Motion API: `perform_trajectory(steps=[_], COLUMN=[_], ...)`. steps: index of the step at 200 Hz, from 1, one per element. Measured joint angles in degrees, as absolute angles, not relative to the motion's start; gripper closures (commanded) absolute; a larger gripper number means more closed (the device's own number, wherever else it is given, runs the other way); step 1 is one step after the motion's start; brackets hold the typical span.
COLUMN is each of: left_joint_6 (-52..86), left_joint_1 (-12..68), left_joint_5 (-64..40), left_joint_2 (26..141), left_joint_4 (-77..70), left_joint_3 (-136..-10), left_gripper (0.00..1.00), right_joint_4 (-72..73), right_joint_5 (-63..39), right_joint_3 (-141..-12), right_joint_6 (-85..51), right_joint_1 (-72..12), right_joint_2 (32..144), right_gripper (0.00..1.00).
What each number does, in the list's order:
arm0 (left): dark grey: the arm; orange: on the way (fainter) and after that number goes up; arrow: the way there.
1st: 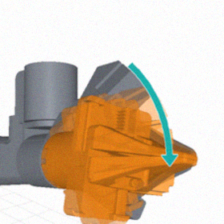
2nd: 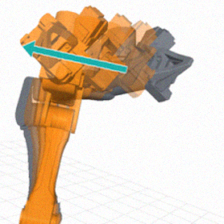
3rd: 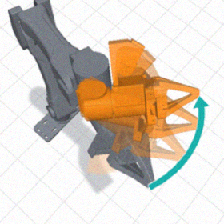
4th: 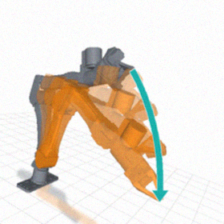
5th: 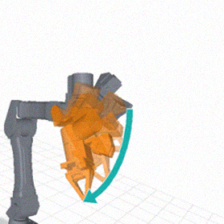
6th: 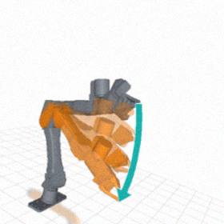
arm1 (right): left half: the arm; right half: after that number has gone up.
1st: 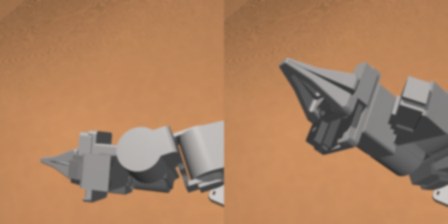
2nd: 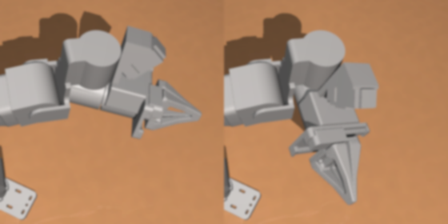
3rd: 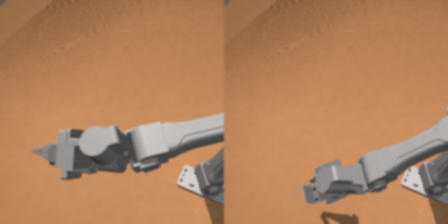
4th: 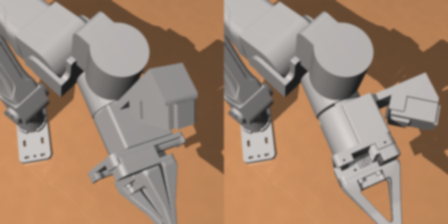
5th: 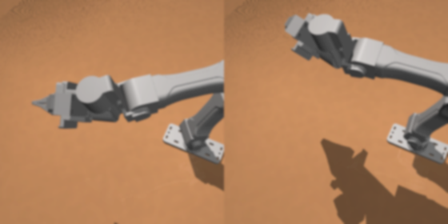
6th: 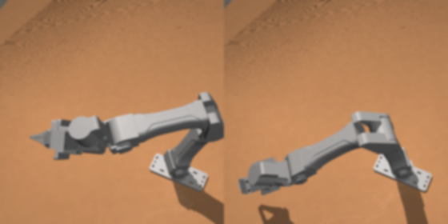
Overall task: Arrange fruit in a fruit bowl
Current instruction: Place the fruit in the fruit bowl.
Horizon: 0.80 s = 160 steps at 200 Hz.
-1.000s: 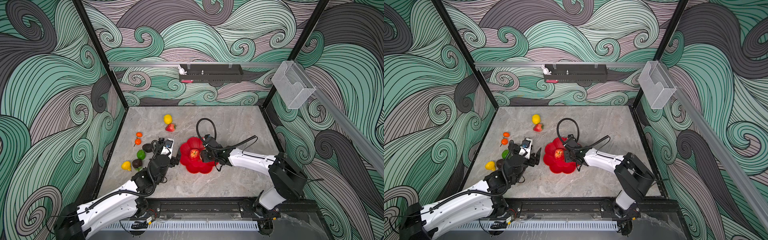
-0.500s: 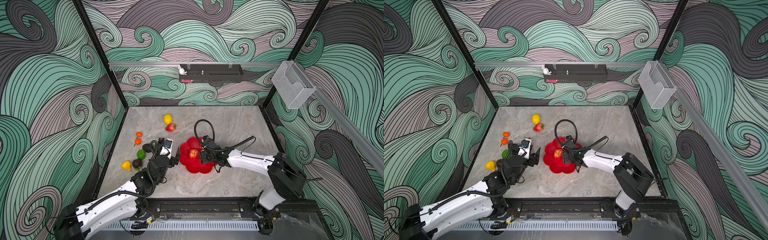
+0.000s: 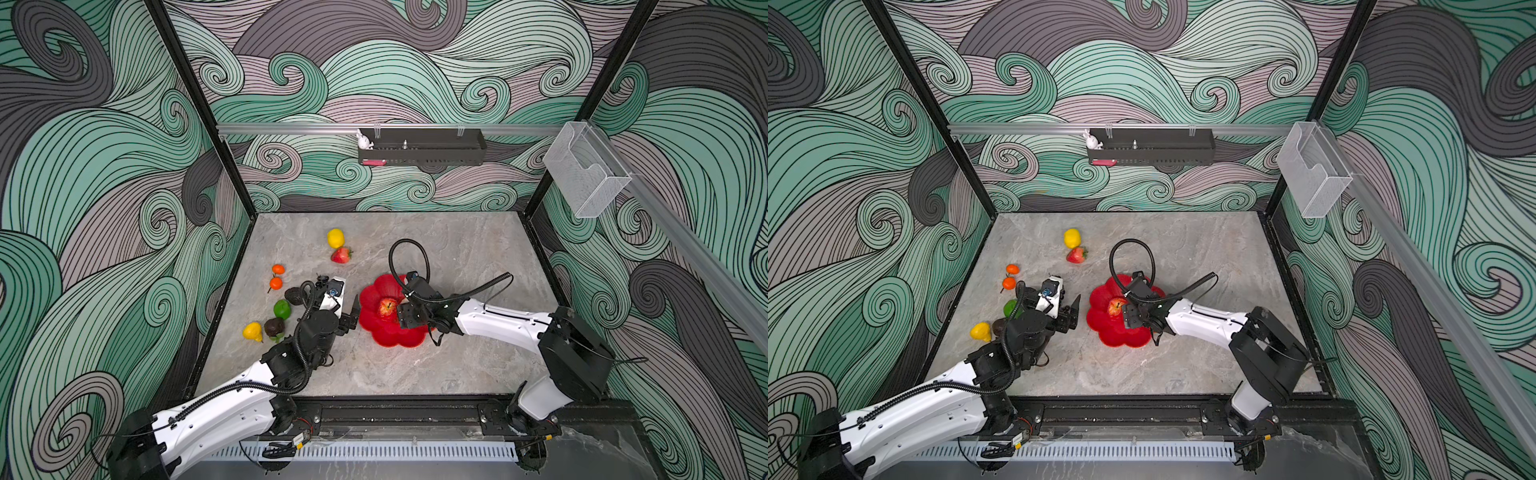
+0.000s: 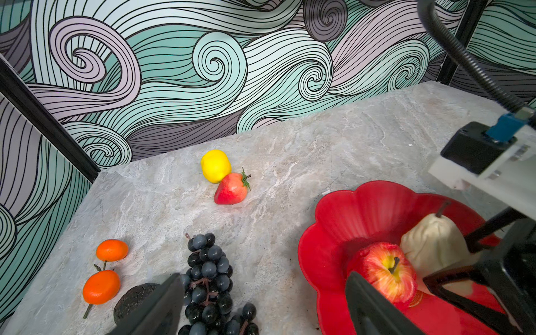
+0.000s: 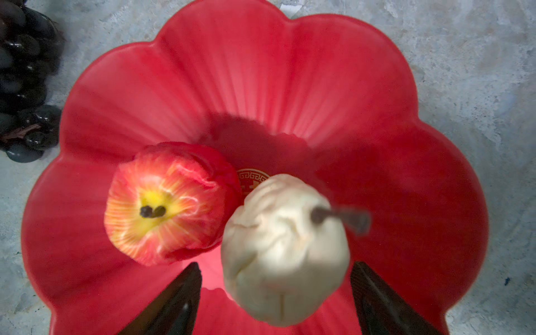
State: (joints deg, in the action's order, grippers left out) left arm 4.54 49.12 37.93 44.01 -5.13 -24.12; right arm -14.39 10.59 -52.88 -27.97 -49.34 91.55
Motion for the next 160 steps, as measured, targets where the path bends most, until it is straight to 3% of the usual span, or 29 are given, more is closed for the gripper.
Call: perform_trajectory(steps=[160], left_joint_6=[4.60], left_joint_1=[48.84], left_joint_5=[38.15], left_joint_2=[45.67], left_joint_4=[-5.15], left_joint_3=[-24.12], left_gripper=[0.11], right_joint_4=[-17.74], right_joint_5=[10.68], right_joint_3=[-55.35], right_joint_6=[-26.96], right_joint_1=[-45.71], right_joint_2=[88.38], right_gripper=[0.19])
